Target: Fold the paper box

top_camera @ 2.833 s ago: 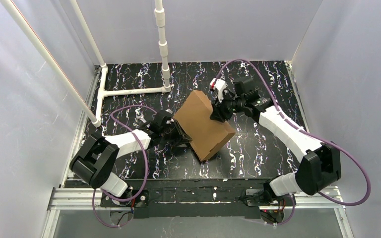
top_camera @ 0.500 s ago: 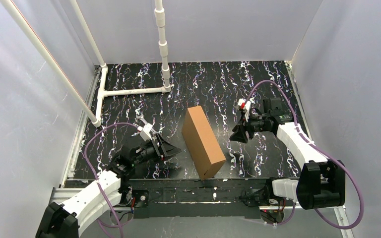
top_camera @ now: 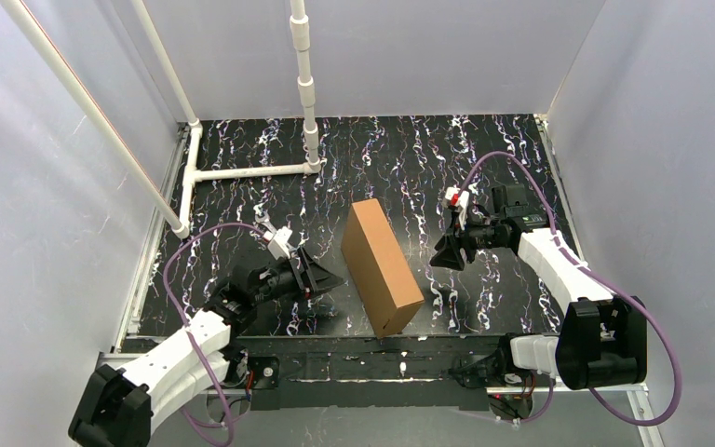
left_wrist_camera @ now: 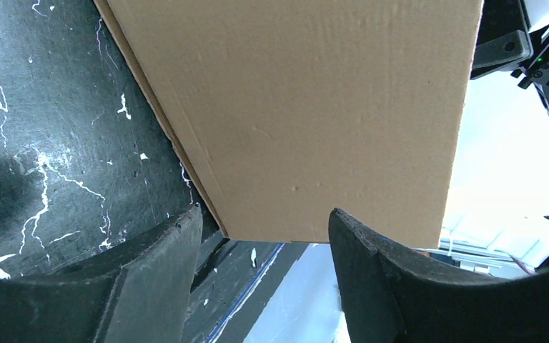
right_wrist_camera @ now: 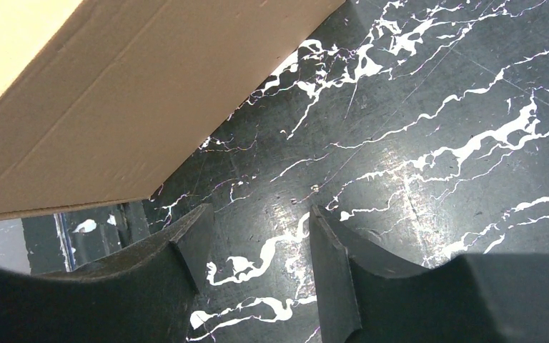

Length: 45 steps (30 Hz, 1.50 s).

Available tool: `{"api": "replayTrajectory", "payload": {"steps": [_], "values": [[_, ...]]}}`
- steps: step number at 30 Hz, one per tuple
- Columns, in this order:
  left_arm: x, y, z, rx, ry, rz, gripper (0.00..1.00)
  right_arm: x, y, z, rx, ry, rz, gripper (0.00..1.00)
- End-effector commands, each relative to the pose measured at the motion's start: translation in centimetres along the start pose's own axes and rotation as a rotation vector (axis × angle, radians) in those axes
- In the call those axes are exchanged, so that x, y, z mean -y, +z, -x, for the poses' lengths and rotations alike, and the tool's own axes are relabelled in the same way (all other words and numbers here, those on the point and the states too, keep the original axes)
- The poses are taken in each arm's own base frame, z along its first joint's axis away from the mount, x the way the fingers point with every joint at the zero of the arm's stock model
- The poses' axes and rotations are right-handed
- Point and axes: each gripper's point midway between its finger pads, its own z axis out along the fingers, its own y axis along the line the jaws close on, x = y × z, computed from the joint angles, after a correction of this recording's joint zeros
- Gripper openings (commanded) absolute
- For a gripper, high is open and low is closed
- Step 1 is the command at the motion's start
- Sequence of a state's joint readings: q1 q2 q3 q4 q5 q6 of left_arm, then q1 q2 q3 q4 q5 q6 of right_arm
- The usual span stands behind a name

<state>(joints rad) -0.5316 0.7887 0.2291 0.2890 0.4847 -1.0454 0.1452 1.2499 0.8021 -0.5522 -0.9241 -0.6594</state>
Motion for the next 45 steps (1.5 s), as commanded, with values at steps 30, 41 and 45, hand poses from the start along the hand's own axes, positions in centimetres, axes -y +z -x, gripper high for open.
{"api": "replayTrajectory", "payload": {"steps": [30, 41, 45], "values": [[5.5, -3.2, -0.3, -0.009, 0.104, -0.172, 0.63, -0.5, -0.7, 1.3, 0.013, -0.047, 0.032, 0.62], [2.4, -6.3, 1.6, 0.156, 0.042, 0.127, 0.33, 4.4, -1.3, 4.1, 0.047, 0.061, -0.239, 0.32], [2.0, -5.2, 2.0, 0.110, 0.004, 0.197, 0.25, 4.7, 0.1, 5.1, 0.025, 0.043, -0.271, 0.23]]}}
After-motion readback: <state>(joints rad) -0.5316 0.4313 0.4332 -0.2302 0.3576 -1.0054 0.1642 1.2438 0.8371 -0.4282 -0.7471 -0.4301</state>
